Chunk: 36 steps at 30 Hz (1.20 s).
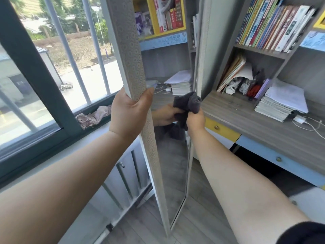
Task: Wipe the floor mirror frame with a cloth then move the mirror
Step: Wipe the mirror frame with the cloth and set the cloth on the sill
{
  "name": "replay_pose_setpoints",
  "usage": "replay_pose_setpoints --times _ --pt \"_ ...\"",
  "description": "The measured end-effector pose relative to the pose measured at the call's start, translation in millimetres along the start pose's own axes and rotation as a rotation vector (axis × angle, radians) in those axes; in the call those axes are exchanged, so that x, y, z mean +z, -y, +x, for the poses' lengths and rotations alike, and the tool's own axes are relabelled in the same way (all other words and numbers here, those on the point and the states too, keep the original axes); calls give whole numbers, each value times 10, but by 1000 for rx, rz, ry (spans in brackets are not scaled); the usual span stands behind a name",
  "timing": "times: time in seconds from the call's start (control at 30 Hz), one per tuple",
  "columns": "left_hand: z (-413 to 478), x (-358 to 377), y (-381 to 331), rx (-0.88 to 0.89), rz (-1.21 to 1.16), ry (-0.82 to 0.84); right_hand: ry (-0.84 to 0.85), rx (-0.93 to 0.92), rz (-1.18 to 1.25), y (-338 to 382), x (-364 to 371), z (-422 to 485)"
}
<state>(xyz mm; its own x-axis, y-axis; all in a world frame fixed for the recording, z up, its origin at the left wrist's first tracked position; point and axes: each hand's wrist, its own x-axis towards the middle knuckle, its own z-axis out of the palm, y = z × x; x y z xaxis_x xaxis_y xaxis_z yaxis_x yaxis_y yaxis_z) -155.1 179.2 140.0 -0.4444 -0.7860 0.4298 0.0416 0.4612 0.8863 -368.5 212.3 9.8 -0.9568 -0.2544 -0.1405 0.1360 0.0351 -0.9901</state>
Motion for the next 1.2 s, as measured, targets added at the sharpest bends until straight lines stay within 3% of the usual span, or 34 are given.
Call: replay_pose_setpoints --times 0.1,0.23,0.33,0.4,0.47,0.57,0.63,0.73,0.83,0.93,1.1,1.2 --pt "8 -6 19 9 -22 12 2 -79 71 342 42 -215" --pt "25 -14 68 16 -52 27 144 -340 147 873 182 -643" --pt "16 -21 69 5 -39 38 159 -629 4 732 212 -652" --pt "20 -18 90 0 -27 38 173 -666 -77 477 135 -784" --pt "27 -15 101 10 -34 46 138 -596 -143 79 57 -872" --pt "43 -2 120 20 -37 38 58 -240 -154 -224 -70 -922" --pt "39 -4 116 19 -49 32 45 -134 -121 -153 -59 -871" --pt "35 -18 108 -6 -28 42 123 -245 2 274 31 -935" --pt "17 -20 73 -26 -13 52 235 -487 47 619 124 -1143" --pt "31 -24 67 -25 -36 65 312 -683 26 505 143 -1362" --pt "42 -46 79 -9 -29 104 221 -386 -93 -394 2 -1531" --pt "35 -44 75 -8 -51 148 88 -225 28 -258 16 -1589"
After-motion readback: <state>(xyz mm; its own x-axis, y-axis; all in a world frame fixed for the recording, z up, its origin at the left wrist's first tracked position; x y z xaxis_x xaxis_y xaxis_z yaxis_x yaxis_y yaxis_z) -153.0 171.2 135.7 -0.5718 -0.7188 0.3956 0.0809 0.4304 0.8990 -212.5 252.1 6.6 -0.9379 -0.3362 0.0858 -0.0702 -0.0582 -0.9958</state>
